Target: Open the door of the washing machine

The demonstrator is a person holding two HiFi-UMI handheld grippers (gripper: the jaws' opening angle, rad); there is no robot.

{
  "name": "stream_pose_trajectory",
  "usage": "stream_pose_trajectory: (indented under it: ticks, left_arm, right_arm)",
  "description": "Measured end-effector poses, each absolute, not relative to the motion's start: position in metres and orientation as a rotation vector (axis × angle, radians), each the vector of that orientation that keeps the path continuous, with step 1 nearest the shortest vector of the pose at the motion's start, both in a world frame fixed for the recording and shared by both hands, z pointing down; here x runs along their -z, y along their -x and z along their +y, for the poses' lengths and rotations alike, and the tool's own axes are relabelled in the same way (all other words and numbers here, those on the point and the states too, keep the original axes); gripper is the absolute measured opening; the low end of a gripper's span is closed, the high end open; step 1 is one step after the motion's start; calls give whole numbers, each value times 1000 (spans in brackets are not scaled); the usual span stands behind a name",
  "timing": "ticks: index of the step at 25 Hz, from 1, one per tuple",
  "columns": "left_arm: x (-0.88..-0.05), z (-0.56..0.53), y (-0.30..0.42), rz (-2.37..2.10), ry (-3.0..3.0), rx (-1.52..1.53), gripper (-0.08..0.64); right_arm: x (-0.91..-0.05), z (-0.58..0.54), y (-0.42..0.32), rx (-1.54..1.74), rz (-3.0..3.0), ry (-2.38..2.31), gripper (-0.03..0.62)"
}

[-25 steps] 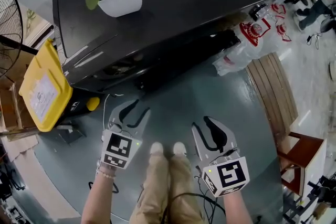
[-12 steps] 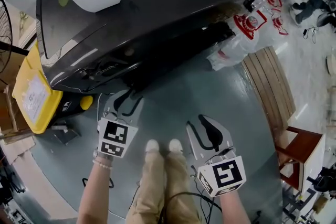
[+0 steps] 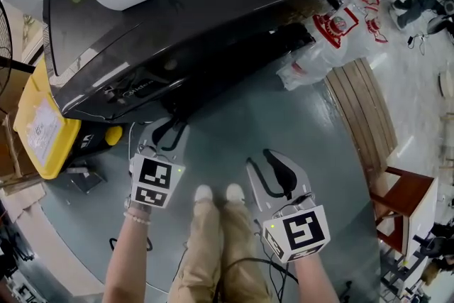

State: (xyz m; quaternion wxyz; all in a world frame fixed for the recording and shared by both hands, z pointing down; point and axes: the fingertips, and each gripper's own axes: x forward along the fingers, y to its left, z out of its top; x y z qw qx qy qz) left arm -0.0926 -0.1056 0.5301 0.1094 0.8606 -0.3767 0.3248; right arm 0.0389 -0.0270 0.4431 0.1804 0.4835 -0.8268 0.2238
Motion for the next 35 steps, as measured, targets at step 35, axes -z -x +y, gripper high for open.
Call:
stream_pose_trajectory:
  ticks: [35]
  left_arm:
    - [-529, -65, 70, -975, -2559, -1093, 44]
  right_arm:
    - [-436, 0, -50, -633, -2325, -1378, 117]
